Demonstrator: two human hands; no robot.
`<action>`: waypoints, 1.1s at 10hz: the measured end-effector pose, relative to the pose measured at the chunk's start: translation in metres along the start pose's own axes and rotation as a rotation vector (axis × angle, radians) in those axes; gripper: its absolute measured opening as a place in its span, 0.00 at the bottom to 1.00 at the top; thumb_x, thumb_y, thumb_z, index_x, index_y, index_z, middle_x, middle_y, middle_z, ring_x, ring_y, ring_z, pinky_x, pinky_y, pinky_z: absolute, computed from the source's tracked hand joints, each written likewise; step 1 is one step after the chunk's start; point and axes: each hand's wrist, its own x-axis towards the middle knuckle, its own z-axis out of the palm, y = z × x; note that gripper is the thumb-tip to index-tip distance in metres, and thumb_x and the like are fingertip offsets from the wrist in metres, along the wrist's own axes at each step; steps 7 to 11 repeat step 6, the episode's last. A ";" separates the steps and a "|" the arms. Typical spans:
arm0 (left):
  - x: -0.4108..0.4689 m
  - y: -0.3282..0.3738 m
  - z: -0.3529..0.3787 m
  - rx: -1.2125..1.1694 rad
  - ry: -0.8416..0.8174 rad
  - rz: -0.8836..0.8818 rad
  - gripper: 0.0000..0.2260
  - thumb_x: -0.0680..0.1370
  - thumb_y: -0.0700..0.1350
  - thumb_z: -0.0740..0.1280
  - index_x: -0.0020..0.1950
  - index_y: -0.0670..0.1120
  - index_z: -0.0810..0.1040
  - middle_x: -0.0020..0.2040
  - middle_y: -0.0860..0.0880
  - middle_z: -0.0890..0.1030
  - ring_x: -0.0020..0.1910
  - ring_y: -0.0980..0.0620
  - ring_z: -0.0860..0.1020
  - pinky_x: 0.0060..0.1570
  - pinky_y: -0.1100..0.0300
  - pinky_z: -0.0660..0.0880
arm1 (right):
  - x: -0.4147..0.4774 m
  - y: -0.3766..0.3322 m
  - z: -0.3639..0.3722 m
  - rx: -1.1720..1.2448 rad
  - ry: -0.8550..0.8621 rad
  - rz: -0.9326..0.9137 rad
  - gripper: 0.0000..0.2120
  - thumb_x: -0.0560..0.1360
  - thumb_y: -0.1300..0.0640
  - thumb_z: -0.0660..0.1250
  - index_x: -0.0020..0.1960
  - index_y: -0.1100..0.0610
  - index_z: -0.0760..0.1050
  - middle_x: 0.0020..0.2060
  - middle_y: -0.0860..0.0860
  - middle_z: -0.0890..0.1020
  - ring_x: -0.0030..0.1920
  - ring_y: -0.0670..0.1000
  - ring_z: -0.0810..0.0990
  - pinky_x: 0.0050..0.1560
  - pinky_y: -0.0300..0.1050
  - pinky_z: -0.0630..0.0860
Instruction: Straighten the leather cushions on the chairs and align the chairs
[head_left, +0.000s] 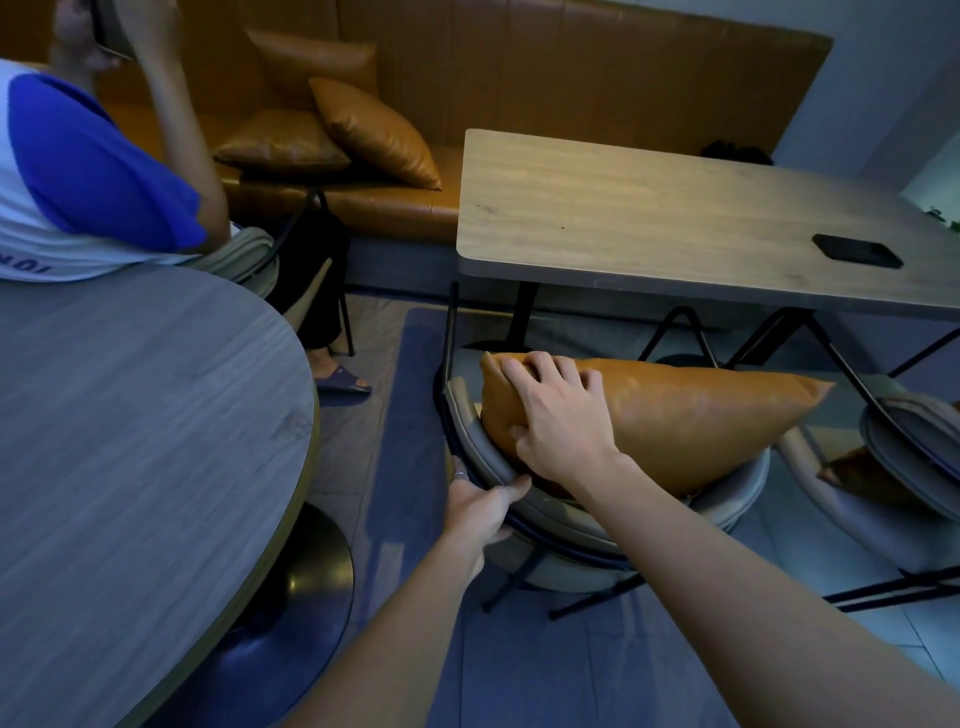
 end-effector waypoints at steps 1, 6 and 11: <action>0.001 0.000 -0.002 0.056 -0.009 -0.021 0.53 0.70 0.47 0.80 0.81 0.56 0.44 0.76 0.45 0.66 0.56 0.47 0.76 0.53 0.46 0.81 | -0.001 0.001 0.001 0.024 0.012 -0.002 0.38 0.76 0.46 0.71 0.81 0.48 0.58 0.77 0.55 0.69 0.77 0.60 0.66 0.73 0.61 0.64; -0.021 0.090 0.000 1.012 0.112 0.165 0.10 0.72 0.50 0.72 0.48 0.48 0.76 0.49 0.46 0.79 0.44 0.50 0.77 0.41 0.55 0.74 | -0.036 0.083 -0.057 0.353 -0.098 0.154 0.34 0.85 0.38 0.55 0.85 0.54 0.56 0.84 0.56 0.63 0.84 0.58 0.59 0.81 0.56 0.57; -0.021 0.090 0.000 1.012 0.112 0.165 0.10 0.72 0.50 0.72 0.48 0.48 0.76 0.49 0.46 0.79 0.44 0.50 0.77 0.41 0.55 0.74 | -0.036 0.083 -0.057 0.353 -0.098 0.154 0.34 0.85 0.38 0.55 0.85 0.54 0.56 0.84 0.56 0.63 0.84 0.58 0.59 0.81 0.56 0.57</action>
